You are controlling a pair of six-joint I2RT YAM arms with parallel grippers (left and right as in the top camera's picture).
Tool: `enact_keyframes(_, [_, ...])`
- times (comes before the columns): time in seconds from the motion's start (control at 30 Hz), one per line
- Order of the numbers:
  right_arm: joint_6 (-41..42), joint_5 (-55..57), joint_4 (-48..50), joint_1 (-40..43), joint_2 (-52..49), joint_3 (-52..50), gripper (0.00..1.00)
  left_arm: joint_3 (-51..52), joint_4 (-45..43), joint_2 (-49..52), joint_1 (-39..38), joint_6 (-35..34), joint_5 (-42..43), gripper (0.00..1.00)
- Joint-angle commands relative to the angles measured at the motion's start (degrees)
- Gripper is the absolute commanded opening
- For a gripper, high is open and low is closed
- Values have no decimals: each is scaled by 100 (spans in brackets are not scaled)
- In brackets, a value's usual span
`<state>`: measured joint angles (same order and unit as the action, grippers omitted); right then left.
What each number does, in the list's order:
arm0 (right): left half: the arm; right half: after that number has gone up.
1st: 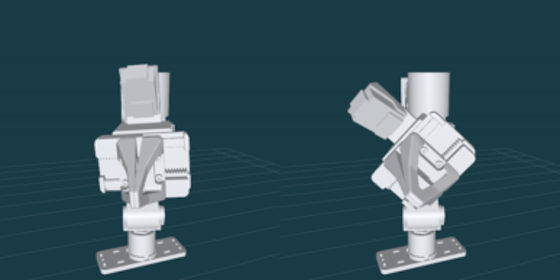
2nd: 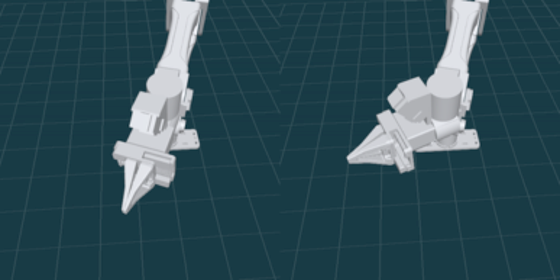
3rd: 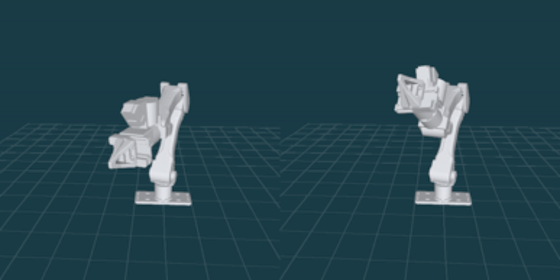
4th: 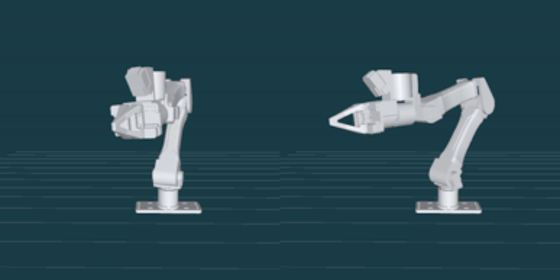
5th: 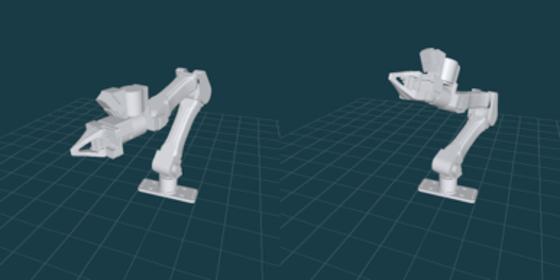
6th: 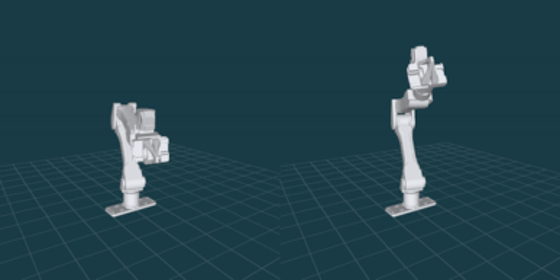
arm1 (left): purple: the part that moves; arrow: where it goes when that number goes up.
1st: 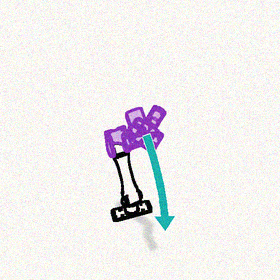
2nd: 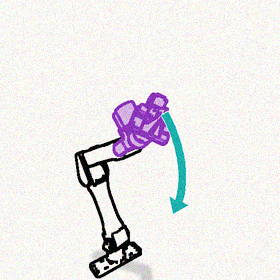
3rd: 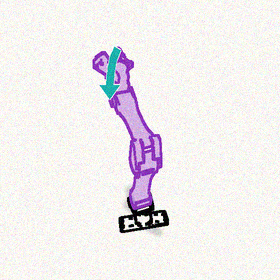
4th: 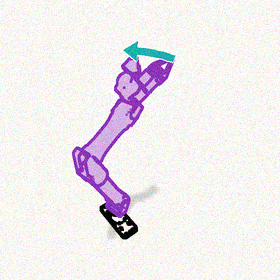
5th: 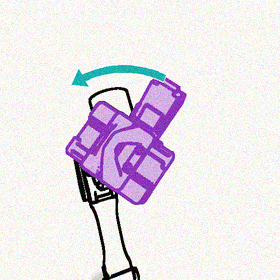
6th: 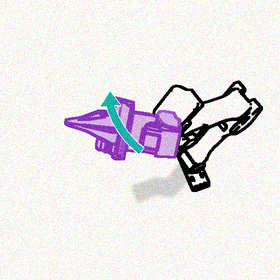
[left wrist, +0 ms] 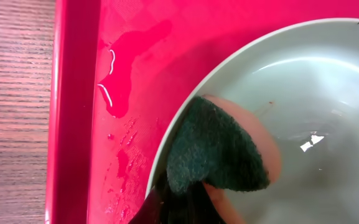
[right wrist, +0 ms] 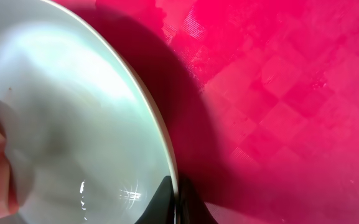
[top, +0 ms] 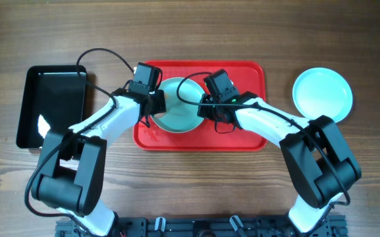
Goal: Clean dirty plates on tray and stack at the side
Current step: 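Scrub the plate's sauce smear with the sponge while the right gripper holds it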
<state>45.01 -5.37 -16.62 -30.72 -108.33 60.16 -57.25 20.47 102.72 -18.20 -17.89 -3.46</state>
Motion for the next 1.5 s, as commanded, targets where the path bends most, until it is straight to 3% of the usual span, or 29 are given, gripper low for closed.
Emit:
enact_keyframes(0.0, [44,455,-251,39,-398,-251,4,-87,31,-455,181,116,221,4])
enact_keyframes(0.17, [66,448,-122,39,-398,-339,4,-94,-79,-903,181,-2,1530,4])
enact_keyframes(0.27, [133,448,-114,39,-398,-341,4,-94,-155,-894,181,-289,1797,4])
enact_keyframes(0.43, [149,446,-116,39,-398,-341,5,-92,-234,-638,153,-664,1805,4])
enact_keyframes(0.93, [144,446,-140,39,-398,-341,4,-92,-1635,551,-251,-669,1705,4])
enact_keyframes(1.13, [146,446,-140,39,-398,-341,4,-92,-1440,857,-133,-684,1578,4])
enact_keyframes(1.47, [146,442,-162,39,-398,-341,4,-94,-525,876,297,-684,616,4])
